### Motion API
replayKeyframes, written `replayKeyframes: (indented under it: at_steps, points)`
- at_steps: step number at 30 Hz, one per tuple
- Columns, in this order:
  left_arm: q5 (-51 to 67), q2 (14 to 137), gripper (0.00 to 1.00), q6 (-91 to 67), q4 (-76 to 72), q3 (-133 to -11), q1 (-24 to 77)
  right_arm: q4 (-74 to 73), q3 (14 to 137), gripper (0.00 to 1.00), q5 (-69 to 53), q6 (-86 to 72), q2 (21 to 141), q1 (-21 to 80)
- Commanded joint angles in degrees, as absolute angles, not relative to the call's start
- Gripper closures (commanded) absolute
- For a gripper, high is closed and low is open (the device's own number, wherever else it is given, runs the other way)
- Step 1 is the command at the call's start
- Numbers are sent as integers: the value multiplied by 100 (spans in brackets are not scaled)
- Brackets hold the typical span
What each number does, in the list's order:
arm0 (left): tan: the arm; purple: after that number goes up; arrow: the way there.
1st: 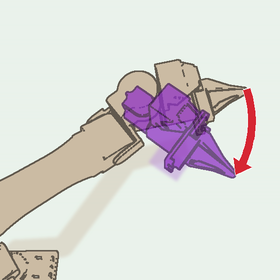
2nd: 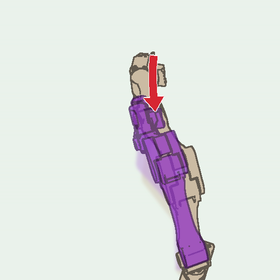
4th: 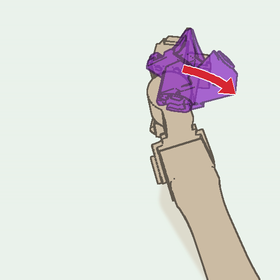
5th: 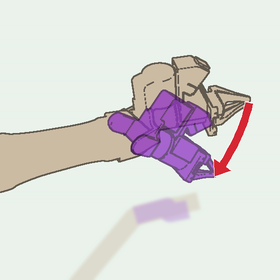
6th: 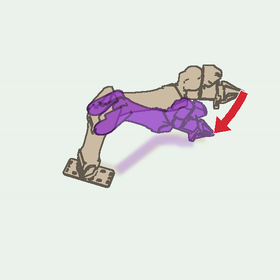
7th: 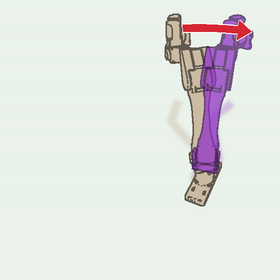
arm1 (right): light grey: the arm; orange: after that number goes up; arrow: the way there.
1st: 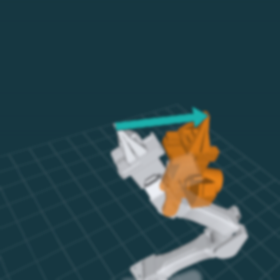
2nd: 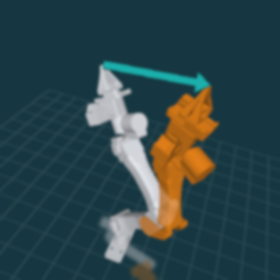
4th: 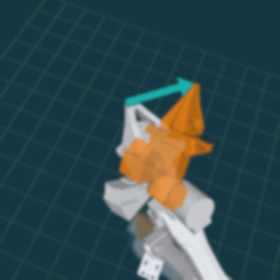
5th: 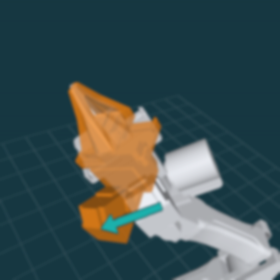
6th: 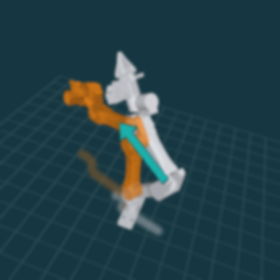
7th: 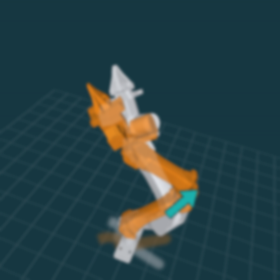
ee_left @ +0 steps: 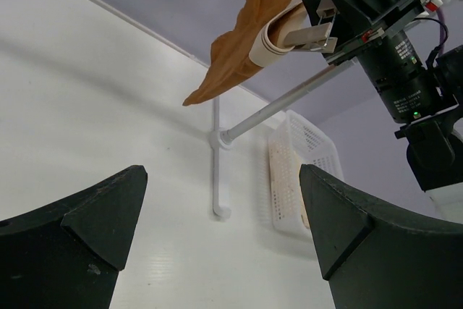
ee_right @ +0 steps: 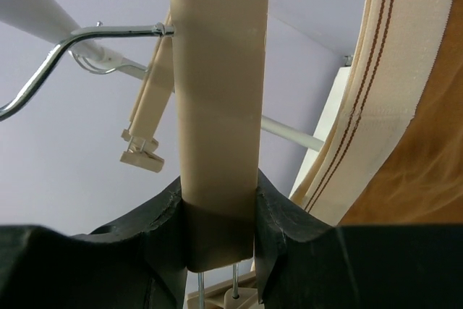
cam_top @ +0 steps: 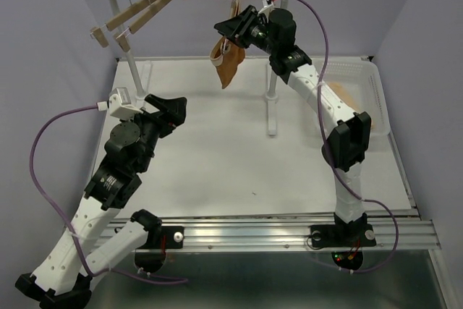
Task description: Clip the underwear to the hanger
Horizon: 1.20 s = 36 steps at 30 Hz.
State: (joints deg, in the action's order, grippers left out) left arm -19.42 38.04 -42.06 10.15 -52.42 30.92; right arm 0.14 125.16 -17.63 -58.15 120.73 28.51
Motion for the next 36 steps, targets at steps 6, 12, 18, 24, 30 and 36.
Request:
replayKeyframes:
  at_steps: [6, 12, 18, 24, 30, 36]
  points:
    - [-1793, 3683, 1, -4298, 730, -5107, 3085, 712, 12806, 81, -1328, -6415, 12199, 2830]
    - [-1705, 3762, 1, -4315, 747, -5106, 3094, 861, 12384, 70, -914, -6609, 12041, 2830]
    - [-1723, 3788, 1, -4316, 765, -5133, 3085, 861, 12095, 47, -931, -6443, 11883, 2830]
    - [-1784, 3823, 1, -4307, 800, -5185, 3085, 844, 11708, 13, -1063, -5829, 11410, 2830]
    - [-1863, 3911, 1, -4315, 887, -5238, 3085, 704, 10592, 0, -1072, -4811, 10365, 2830]
    - [-1951, 4043, 1, -4333, 923, -5221, 3085, -156, 9531, 0, -1283, -3430, 9423, 2830]
